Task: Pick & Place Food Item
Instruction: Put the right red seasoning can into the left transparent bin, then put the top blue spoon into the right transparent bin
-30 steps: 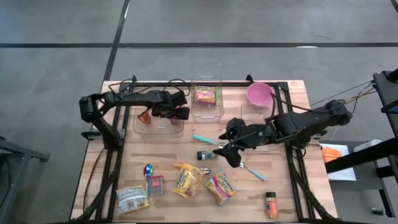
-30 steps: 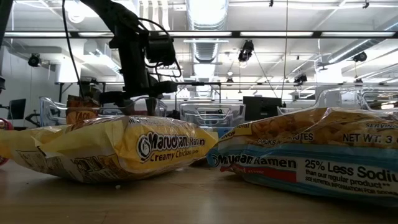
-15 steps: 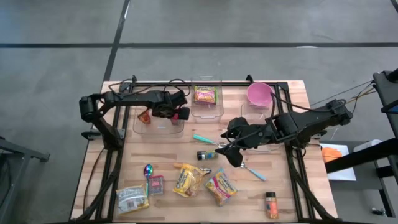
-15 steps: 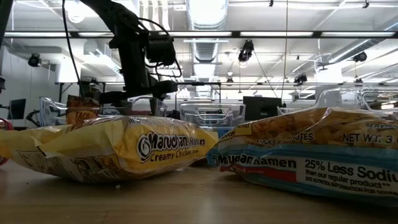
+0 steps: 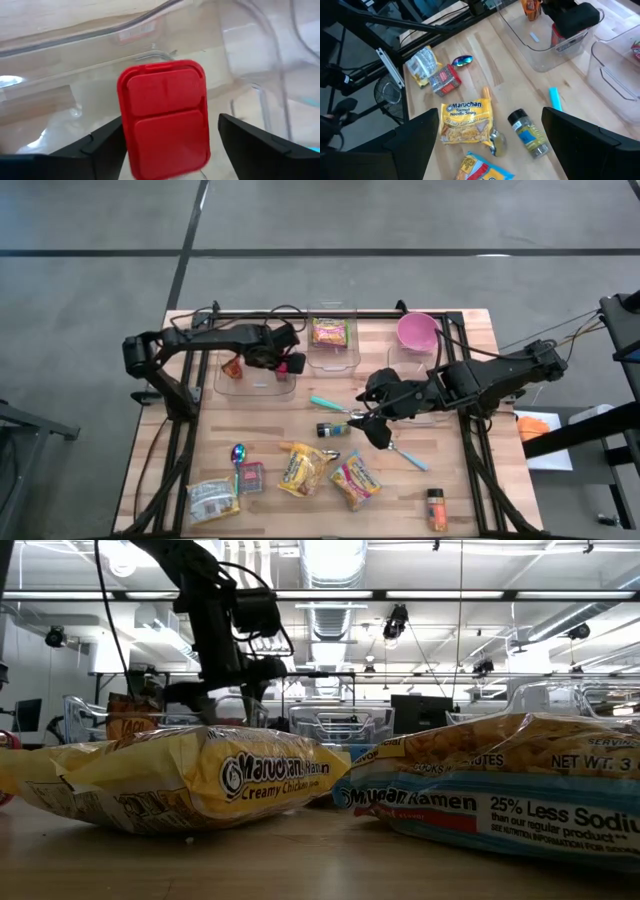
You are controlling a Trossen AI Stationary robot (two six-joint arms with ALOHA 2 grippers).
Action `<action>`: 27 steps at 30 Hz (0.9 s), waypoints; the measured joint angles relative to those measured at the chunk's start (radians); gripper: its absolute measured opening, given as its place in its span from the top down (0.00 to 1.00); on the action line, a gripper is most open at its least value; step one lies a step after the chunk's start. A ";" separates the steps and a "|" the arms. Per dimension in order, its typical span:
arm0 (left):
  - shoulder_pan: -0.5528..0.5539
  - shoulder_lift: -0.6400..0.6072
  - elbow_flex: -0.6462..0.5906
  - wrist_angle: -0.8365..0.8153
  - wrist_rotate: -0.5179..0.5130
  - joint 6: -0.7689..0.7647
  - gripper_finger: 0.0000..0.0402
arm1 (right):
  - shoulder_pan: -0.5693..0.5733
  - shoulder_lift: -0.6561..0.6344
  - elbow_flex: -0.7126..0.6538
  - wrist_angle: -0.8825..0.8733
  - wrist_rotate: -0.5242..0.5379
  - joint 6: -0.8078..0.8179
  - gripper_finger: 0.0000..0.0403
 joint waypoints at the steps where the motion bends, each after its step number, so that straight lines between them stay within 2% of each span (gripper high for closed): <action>1: 0.000 -0.007 0.000 -0.003 0.010 0.009 0.26 | 0.000 0.000 0.000 -0.001 0.000 -0.004 0.13; 9: -0.002 -0.149 0.000 -0.035 0.113 0.112 0.34 | 0.000 0.000 0.000 -0.001 -0.002 -0.017 0.13; 13: -0.012 -0.255 0.000 -0.106 0.100 0.158 0.37 | -0.001 0.000 0.000 -0.001 -0.002 -0.034 0.13; 18: -0.011 -0.356 0.000 -0.207 0.028 0.193 0.39 | -0.003 0.000 0.000 0.000 -0.002 -0.052 0.13; 22: -0.029 -0.408 -0.001 -0.245 0.069 0.220 0.40 | -0.003 0.000 0.000 -0.010 0.001 -0.056 0.13; 27: -0.101 -0.456 -0.001 -0.230 0.086 0.223 0.40 | -0.024 0.008 -0.010 -0.132 0.001 -0.030 0.13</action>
